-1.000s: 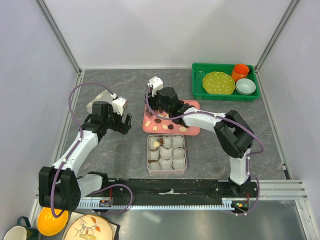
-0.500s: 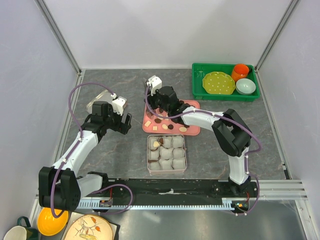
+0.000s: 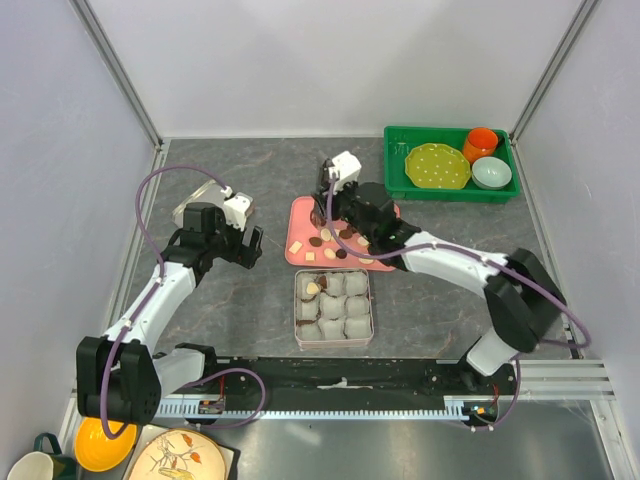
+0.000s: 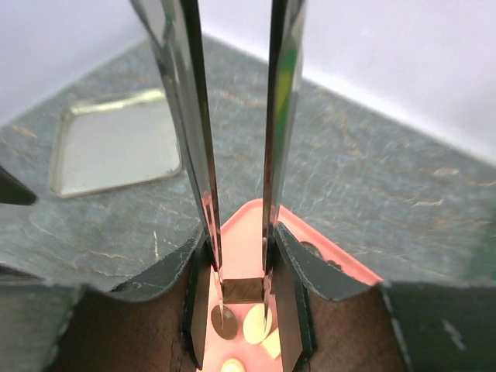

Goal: Pack the chocolate

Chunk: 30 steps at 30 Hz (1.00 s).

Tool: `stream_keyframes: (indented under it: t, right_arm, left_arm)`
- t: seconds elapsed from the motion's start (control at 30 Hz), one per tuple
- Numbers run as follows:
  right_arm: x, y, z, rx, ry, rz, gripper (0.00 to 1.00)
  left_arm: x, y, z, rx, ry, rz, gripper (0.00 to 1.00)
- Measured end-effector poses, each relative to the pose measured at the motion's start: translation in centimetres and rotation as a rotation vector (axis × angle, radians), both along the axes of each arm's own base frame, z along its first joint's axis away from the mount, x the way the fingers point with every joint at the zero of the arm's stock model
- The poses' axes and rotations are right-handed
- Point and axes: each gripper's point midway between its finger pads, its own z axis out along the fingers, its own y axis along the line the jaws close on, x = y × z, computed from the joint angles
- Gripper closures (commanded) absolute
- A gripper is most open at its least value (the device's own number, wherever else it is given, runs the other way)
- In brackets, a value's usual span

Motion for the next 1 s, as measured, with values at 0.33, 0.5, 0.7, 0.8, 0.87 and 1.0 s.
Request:
stream_keyframes:
  t: [0.33,0.5,0.7,0.8,0.87,1.0]
  right_arm:
    - [-6.7,-6.6,7.2,0.098,-0.102,-0.014,0.65]
    - [-10.8,-8.9,6.8,0.089,-0.075,0.014,0.64]
    - [-13.9,-9.5,5.0,0.053,-0.016,0.062,0.64]
    - [-14.7,-9.3,3.8,0.027,0.014,0.083,0.62]
    - [-14.9,-9.1,3.1,0.01,0.032,0.092,0.6]
    - [-15.0,-8.9,1.6,-0.015,0.059,0.096,0.58]
  left_arm:
    - [0.0,0.0,0.1,0.0,-0.005,0.001,0.01]
    - [0.0,0.0,0.1,0.001,-0.005,0.001,0.01]
    - [0.0,0.0,0.1,0.0,-0.005,0.001,0.01]
    - [0.0,0.0,0.1,0.0,-0.004,0.001,0.01]
    - [0.0,0.0,0.1,0.0,-0.004,0.001,0.01]
    - [-0.1,0.0,0.1,0.001,-0.002,0.001,0.01]
